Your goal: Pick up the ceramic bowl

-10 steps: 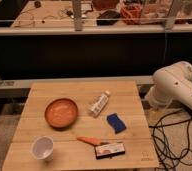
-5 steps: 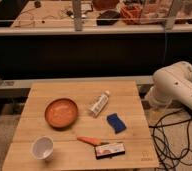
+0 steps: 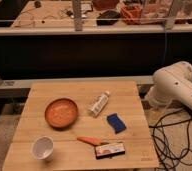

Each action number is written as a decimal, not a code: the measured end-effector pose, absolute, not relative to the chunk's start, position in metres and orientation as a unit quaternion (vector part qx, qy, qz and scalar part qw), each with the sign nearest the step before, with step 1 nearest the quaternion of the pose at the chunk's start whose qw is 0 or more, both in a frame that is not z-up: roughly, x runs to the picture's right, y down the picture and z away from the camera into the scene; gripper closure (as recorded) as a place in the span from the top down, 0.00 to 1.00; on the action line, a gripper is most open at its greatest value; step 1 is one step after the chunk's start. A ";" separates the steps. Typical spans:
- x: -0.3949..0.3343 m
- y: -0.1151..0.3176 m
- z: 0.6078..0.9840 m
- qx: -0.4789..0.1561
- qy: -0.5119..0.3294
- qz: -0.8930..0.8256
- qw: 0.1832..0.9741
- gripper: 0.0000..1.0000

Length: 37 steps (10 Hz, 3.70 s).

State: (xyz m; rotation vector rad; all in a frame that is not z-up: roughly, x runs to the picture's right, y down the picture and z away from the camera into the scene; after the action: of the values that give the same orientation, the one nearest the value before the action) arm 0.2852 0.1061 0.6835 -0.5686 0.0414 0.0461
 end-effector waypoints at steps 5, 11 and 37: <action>0.243 0.089 0.688 -0.280 0.017 0.006 0.960 0.80; 0.210 0.078 0.694 -0.276 0.018 -0.032 0.960 0.80; 0.055 0.072 0.727 -0.193 -0.014 -0.293 0.936 0.80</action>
State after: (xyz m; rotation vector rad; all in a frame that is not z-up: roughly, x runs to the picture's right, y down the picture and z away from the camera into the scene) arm 0.0554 0.0716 0.7271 -0.3936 -0.0277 -0.5997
